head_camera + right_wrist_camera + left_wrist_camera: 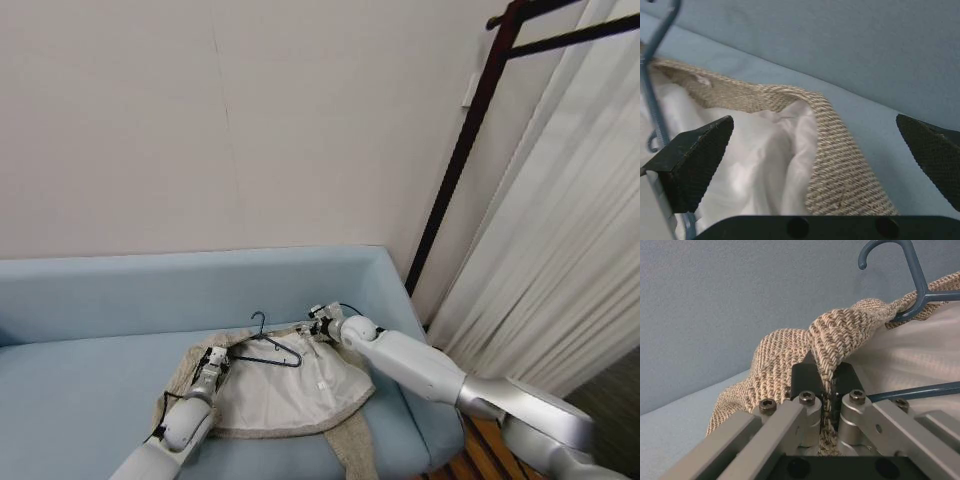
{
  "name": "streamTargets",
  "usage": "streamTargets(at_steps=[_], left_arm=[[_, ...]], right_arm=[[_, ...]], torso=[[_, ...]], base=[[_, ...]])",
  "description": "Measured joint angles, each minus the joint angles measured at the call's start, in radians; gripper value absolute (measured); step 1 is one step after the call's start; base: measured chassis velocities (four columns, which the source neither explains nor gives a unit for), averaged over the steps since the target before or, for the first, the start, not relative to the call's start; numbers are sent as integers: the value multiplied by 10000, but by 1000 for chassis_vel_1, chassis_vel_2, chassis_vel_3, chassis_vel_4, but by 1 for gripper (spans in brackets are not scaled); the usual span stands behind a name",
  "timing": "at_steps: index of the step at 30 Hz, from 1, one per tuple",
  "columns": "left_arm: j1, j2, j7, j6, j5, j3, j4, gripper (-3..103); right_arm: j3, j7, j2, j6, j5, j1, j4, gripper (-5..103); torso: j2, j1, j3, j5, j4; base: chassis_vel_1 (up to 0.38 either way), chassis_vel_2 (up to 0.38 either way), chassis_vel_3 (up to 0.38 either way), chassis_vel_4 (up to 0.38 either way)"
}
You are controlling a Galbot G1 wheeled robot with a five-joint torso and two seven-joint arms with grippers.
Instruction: Pick up the clothes from the sofa and hang them on the clothes hanger.
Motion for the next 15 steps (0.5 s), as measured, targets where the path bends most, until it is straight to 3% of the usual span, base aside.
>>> streamTargets(at_steps=[5, 6, 7, 8, 11, 12, 13, 14, 15], left_arm=[[-26, 28, -14, -19, -1, 40, 27, 19], [-50, 29, -22, -20, -1, 44, 40, 19], [-77, 29, -29, -20, 0, 47, 59, 24], [-92, 28, -35, -17, -1, 48, 70, 30], [-98, 20, -39, -7, 0, 48, 82, 35], [-94, 15, -41, -4, 0, 48, 85, 46], [-82, 12, -41, 0, 0, 43, 85, 52], [-82, 12, -41, 0, 0, 43, 85, 52], [-76, 11, -42, 2, 0, 35, 85, 52]], right_arm=[[214, 274, 250, -224, 327, -168, -486, 100], [232, 282, 262, -286, 381, -212, -503, 92], [235, 279, 268, -335, 427, -267, -512, 92], [235, 265, 278, -348, 428, -311, -536, 82], [235, 238, 337, -350, 367, -375, -638, 82], [235, 222, 415, -346, 287, -403, -786, 74], [242, 200, 506, -330, 183, -416, -974, 74], [242, 200, 506, -330, 183, -416, -974, 74], [245, 180, 551, -313, 116, -418, -1076, 68]], torso=[[0, 0, 0, 0, 2], [0, 0, 0, -1, 1], [0, 0, 0, -1, 0], [0, 0, 0, -1, -1], [0, 0, 0, -1, -2], [0, 0, 0, -1, -1], [0, 0, 0, -1, 0], [0, 0, 0, -1, 0], [0, 0, 0, -1, 1]], base=[[0, 0, 0, 0], [0, 0, 0, 0], [0, 0, 0, 0], [0, 0, 0, 0], [0, 0, 0, 0], [0, 0, 0, 0], [0, 0, 0, 0], [0, 0, 0, 0], [0, 0, 0, 0]])
